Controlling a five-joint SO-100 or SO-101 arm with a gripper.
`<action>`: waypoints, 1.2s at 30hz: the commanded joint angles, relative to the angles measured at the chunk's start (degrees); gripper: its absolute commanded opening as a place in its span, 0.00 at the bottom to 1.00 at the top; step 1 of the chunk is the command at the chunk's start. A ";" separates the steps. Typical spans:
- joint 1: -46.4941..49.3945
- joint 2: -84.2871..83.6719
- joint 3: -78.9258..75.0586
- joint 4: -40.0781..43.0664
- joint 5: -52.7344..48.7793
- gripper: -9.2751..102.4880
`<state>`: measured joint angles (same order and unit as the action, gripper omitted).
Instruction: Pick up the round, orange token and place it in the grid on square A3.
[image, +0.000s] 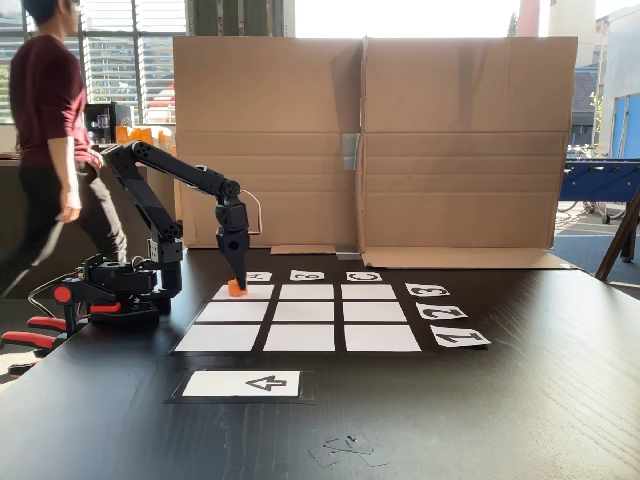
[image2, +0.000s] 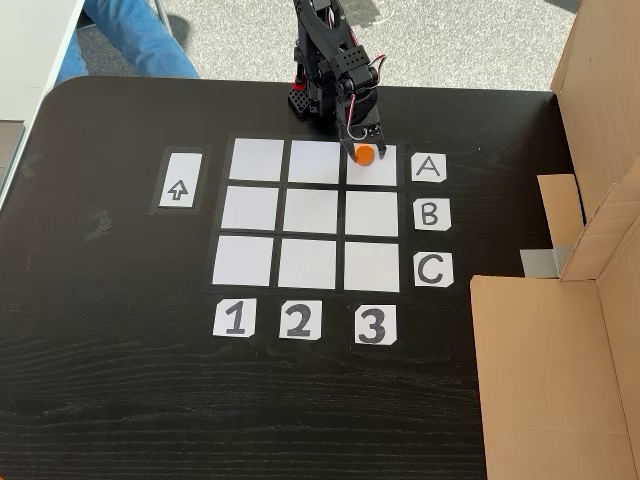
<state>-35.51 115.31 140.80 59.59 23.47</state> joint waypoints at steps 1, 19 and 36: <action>0.62 2.81 0.97 -2.55 2.64 0.43; 22.15 24.35 -4.66 -2.02 8.61 0.59; 59.85 50.54 -5.10 -24.61 30.06 0.44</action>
<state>19.86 161.02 136.49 38.85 50.54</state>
